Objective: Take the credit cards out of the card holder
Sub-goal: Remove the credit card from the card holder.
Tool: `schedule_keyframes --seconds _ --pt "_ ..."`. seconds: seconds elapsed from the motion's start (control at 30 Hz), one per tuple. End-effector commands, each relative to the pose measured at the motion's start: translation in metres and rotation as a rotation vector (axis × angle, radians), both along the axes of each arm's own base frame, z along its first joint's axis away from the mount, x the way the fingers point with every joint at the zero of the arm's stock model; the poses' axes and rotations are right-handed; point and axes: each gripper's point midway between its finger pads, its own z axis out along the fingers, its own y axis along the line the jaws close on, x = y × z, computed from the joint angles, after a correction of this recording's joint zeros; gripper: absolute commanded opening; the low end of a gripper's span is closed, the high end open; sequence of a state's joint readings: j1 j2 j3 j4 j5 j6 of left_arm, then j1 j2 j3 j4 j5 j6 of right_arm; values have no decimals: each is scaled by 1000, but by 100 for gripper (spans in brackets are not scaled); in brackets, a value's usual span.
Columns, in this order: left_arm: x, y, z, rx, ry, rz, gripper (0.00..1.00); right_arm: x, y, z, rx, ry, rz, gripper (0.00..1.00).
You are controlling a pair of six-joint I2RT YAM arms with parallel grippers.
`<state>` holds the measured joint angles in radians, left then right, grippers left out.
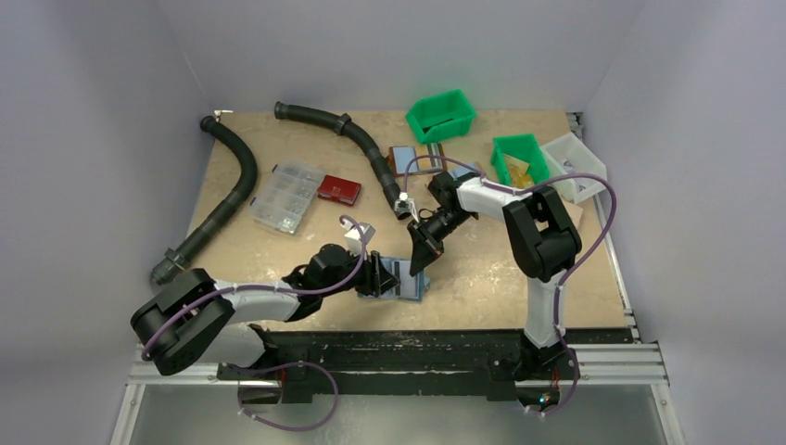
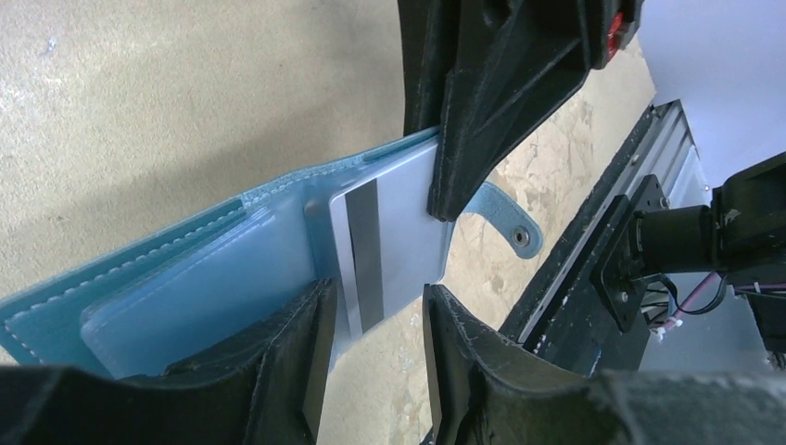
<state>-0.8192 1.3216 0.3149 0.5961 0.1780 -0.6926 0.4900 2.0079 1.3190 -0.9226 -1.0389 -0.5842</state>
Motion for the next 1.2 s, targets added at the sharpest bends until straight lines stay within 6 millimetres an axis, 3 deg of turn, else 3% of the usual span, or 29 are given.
schedule_keyframes --seconds 0.0,0.23,0.57,0.73,0.9,1.03,1.17 --pt "8 1 -5 29 -28 12 43 0 9 17 74 11 15 0" --pt "9 3 -19 42 0 31 41 -3 11 25 108 28 23 0" --pt "4 -16 -5 -83 6 -30 34 -10 15 27 130 51 40 0" --pt "3 -22 -8 -119 26 -38 24 -10 15 24 123 57 45 0" --pt "4 -23 -14 -120 34 -39 0 -11 14 21 114 52 52 0" --pt "4 -18 -17 -113 23 -39 0 -9 12 15 93 36 60 0" --pt "3 -11 -25 -88 25 -35 0 -6 11 8 69 33 53 23"
